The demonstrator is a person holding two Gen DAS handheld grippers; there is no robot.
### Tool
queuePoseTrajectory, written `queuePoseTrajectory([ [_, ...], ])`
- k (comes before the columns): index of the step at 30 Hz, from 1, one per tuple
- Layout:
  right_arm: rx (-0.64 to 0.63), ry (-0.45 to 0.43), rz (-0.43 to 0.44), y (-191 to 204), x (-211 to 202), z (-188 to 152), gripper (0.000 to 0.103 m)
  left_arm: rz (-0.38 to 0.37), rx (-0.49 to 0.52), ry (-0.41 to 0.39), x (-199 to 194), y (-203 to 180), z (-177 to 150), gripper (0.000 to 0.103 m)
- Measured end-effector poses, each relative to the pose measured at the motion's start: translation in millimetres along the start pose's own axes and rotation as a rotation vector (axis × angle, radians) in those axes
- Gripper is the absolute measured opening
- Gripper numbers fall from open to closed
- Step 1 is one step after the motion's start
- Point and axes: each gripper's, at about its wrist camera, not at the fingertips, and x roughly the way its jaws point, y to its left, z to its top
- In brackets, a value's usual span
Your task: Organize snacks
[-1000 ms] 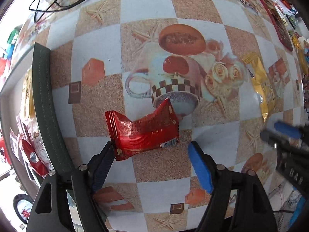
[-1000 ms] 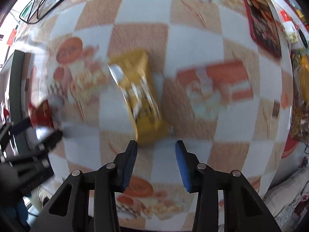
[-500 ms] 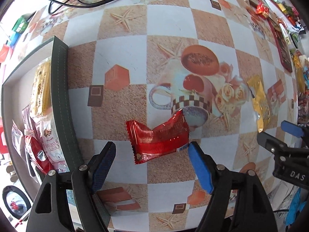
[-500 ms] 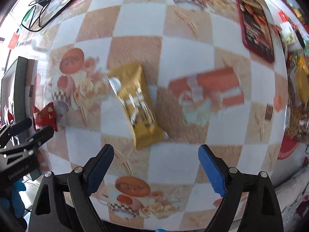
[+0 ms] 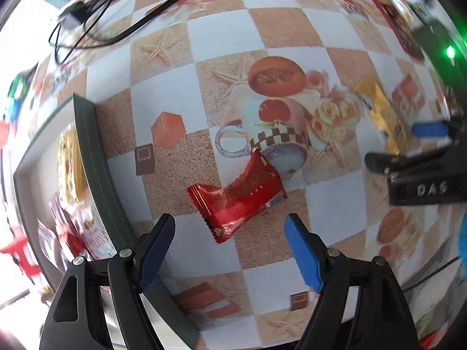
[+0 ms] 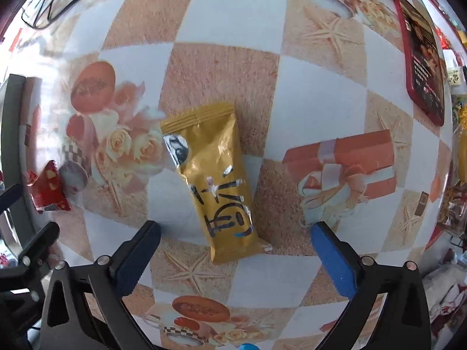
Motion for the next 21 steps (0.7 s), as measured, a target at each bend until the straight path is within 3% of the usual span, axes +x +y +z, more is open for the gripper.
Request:
queuePoseTrajectory([
  [3,-0.001,-0.001,0.001,2,-1,1,0.103,0.044,0.001,0.0,5,0,3,0.08],
  [5,-0.002,-0.003,0.002,-14,-4,-12,0.103,0.07,-0.071,0.023,13,13,6,0.08],
  [7,-0.001,-0.002,0.003,-16,-4,-13,0.103,-0.001,-0.2,0.043,18,35,6,0.082],
  [9,-0.001,0.002,0.003,-12,0,-10,0.103,-0.022,-0.255,0.053,19,48,3,0.082],
  [15,-0.002,-0.004,0.004,-12,3,-10,0.103,0.009,-0.137,0.029,11,49,-1,0.082],
  [21,-0.003,-0.019,0.003,-14,-1,-11,0.103,-0.031,-0.181,0.057,18,55,-4,0.084],
])
